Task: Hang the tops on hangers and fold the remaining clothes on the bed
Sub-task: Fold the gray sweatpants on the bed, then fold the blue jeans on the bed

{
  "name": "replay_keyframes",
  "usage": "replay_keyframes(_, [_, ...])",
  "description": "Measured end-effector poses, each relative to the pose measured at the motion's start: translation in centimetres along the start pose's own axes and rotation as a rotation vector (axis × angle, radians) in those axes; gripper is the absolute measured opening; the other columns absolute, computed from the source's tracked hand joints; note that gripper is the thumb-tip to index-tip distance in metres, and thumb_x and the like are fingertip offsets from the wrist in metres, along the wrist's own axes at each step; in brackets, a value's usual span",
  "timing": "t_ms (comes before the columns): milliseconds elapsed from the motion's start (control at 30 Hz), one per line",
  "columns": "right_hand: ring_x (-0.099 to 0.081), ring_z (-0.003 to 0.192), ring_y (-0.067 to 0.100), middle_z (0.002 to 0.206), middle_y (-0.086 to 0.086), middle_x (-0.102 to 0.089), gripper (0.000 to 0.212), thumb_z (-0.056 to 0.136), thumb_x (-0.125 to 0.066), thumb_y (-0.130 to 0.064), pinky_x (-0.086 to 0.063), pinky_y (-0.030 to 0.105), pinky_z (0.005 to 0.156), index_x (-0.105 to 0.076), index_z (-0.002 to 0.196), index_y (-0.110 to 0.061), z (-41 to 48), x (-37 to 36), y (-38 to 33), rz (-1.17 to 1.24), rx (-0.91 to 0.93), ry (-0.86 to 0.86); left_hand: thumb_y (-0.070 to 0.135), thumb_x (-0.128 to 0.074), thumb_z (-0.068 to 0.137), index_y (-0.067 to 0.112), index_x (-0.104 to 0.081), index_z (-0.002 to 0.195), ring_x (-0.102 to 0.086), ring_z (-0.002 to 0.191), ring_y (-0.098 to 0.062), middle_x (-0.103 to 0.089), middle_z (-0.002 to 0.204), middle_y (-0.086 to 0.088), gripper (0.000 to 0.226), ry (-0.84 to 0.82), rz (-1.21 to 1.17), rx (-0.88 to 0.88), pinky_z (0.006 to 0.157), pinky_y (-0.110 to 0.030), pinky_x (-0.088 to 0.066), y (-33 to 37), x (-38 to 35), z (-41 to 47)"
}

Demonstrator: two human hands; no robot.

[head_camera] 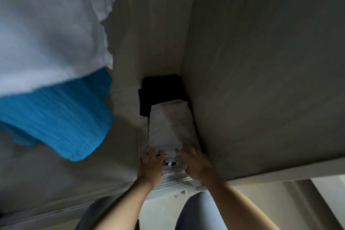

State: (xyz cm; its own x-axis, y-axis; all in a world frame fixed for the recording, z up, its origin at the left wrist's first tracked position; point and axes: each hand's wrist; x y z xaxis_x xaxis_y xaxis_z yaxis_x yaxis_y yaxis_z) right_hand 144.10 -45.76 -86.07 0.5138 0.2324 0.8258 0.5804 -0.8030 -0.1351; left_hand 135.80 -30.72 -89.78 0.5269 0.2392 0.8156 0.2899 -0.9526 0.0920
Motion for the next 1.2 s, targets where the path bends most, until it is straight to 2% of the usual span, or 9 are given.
replay_keyframes(133, [-0.009,0.143,0.023,0.157,0.004,-0.007,0.072,0.09,-0.048,-0.017,-0.019,0.031,0.113,-0.01,0.15,-0.031,-6.3,5.4,-1.2,0.045,-0.052,0.026,0.028,-0.04,0.095,0.02,0.0,0.151,0.006,0.145,-0.032,0.007,0.158,-0.012,0.069,0.049,0.02,-0.023,0.116,-0.045,-0.009,1.2,5.2,-6.1])
replay_keyframes(233, [-0.009,0.143,0.023,0.156,0.004,-0.007,0.069,0.09,-0.047,-0.018,-0.02,0.034,0.112,-0.013,0.149,-0.03,-11.5,10.3,-2.0,0.057,-0.065,0.031,0.029,-0.058,0.086,0.017,-0.023,0.148,-0.024,0.14,-0.03,-0.019,0.154,-0.015,0.072,0.164,-0.055,-0.057,0.11,-0.037,-0.027,2.3,10.1,-10.6])
replay_keyframes(300, [-0.016,0.141,0.024,0.154,0.005,-0.015,0.067,0.088,-0.049,-0.021,-0.024,0.035,0.11,-0.019,0.148,-0.028,-16.2,14.3,-2.3,0.078,-0.08,0.065,0.035,-0.086,0.047,0.012,-0.061,0.122,-0.061,0.107,-0.032,-0.058,0.123,-0.019,0.083,0.279,-0.061,-0.154,0.085,-0.034,-0.052,3.5,14.1,-14.5])
replay_keyframes(367, [-0.025,0.136,0.025,0.149,0.007,-0.025,0.065,0.087,-0.049,-0.021,-0.029,0.034,0.106,-0.024,0.147,-0.028,-20.9,17.4,-3.0,0.091,-0.094,0.092,0.03,-0.088,0.021,0.014,-0.073,0.096,-0.068,0.076,-0.026,-0.069,0.094,-0.011,0.079,0.329,-0.092,-0.223,0.061,-0.025,-0.055,4.5,16.7,-18.3])
replay_keyframes(600, [-0.013,0.143,0.024,0.155,0.009,-0.016,0.065,0.092,-0.042,-0.02,-0.021,0.036,0.111,-0.015,0.15,-0.025,-35.7,24.3,-4.2,0.067,-0.14,0.143,0.03,-0.083,0.039,0.016,-0.059,0.106,-0.067,0.071,-0.031,-0.068,0.096,-0.013,0.072,0.358,-0.122,-0.386,0.055,-0.037,-0.057,7.5,23.6,-29.5])
replay_keyframes(800, [-0.01,0.144,0.022,0.156,0.008,-0.013,0.066,0.091,-0.046,-0.02,-0.022,0.034,0.111,-0.017,0.149,-0.026,-49.4,25.0,-3.5,0.199,-0.477,0.213,0.024,-0.069,0.054,0.01,-0.069,0.096,-0.068,0.075,-0.029,-0.068,0.094,-0.011,0.044,0.485,-0.067,-0.624,0.053,-0.034,-0.055,10.6,29.9,-36.1])
replay_keyframes(900, [-0.013,0.143,0.02,0.155,0.006,-0.016,0.063,0.092,-0.045,-0.021,-0.022,0.032,0.111,-0.019,0.149,-0.026,-55.8,24.4,-2.5,0.232,-0.628,0.291,0.027,-0.058,0.061,0.013,-0.06,0.101,-0.067,0.075,-0.028,-0.067,0.093,-0.01,0.042,0.543,-0.012,-0.775,0.055,-0.033,-0.055,13.7,32.5,-38.2])
replay_keyframes(1033, [-0.016,0.142,0.021,0.154,0.006,-0.02,0.057,0.093,-0.045,-0.021,-0.024,0.033,0.109,-0.025,0.147,-0.024,-62.6,24.2,-0.9,0.272,-0.779,0.388,0.009,-0.086,0.05,0.005,-0.066,0.1,-0.066,0.075,-0.036,-0.067,0.093,-0.016,0.055,0.541,-0.02,-0.933,0.059,-0.041,-0.056,18.5,34.3,-40.5])
replay_keyframes(1200, [-0.018,0.141,0.023,0.152,0.006,-0.023,0.051,0.094,-0.043,-0.017,-0.025,0.037,0.109,-0.032,0.144,-0.022,-73.7,21.4,1.9,0.321,-0.99,0.521,0.008,-0.075,0.062,-0.001,-0.067,0.103,-0.065,0.085,-0.04,-0.065,0.1,-0.022,0.043,0.513,-0.022,-1.155,0.07,-0.049,-0.054,29.5,34.8,-46.1])
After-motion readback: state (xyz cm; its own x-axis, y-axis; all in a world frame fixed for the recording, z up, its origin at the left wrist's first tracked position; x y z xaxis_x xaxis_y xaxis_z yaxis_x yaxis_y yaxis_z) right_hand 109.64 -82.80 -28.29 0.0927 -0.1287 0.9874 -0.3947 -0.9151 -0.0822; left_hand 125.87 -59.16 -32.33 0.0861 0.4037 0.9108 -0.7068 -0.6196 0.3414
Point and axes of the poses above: each hand's wrist, its own z-axis towards the middle knuckle, its own x-axis out of the back of the hand, y = z × x
